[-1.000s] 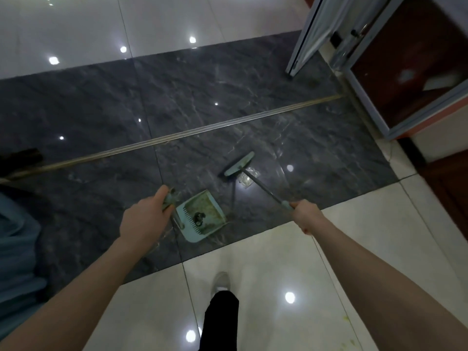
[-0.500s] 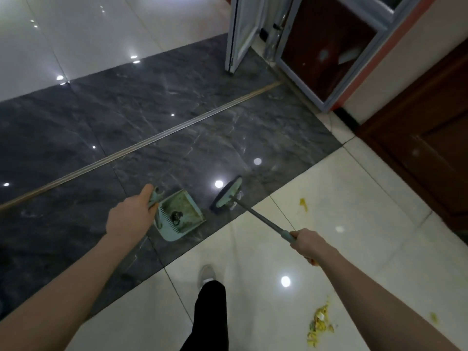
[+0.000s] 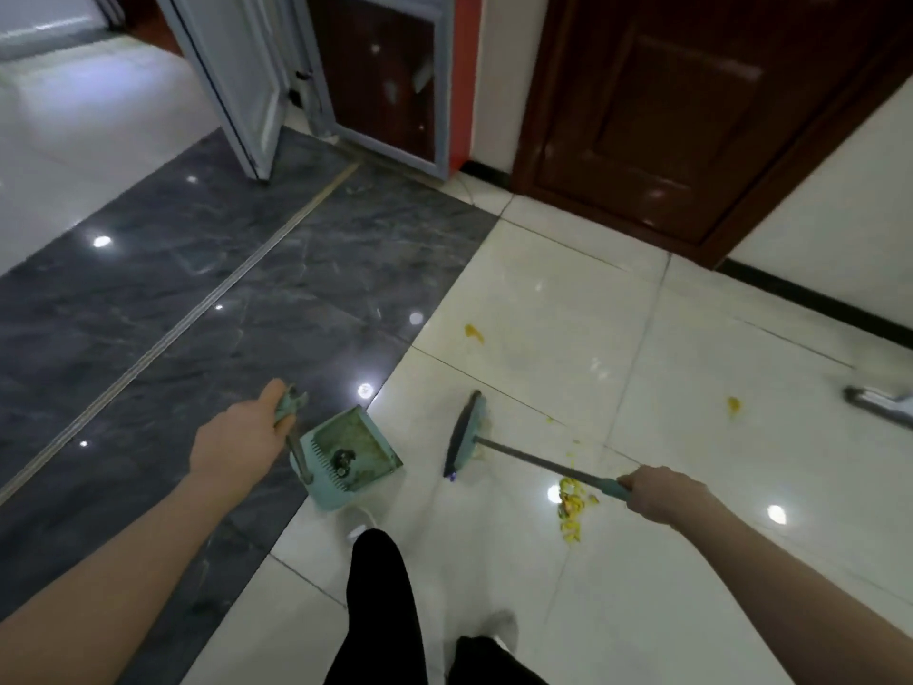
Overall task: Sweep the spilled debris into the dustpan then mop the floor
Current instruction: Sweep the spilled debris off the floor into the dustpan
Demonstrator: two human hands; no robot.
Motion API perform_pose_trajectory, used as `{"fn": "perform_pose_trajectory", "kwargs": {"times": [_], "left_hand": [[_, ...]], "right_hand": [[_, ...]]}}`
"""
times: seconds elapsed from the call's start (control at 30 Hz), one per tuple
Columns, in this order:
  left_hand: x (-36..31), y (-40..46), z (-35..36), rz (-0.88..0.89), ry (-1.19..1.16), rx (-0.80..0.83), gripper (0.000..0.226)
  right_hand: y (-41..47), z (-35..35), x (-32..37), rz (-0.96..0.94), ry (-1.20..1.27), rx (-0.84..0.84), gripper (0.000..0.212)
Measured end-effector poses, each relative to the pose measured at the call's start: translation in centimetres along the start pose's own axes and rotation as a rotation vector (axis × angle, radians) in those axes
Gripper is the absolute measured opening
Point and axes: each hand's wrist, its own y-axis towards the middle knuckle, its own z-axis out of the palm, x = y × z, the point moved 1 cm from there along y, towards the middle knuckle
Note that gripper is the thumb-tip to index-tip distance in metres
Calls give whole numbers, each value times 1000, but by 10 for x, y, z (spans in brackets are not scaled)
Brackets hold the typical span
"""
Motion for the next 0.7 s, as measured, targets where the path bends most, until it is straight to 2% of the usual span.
{"fn": "perform_pose_trajectory", "kwargs": {"times": [0.17, 0.37, 0.57, 0.7], "left_hand": [[-86, -15, 15, 163, 23, -8, 30], [-157, 1, 21, 258, 39, -16, 30], [-203, 39, 27, 350, 6, 48, 24], [-216, 54, 32, 352, -6, 81, 27]], "right_hand": [[-44, 50, -109, 119, 120, 58, 31], [-89, 80, -180, 253, 219, 80, 31], [-105, 41, -197, 266, 579, 15, 40], [-80, 7, -179, 288, 669, -2, 30]]}}
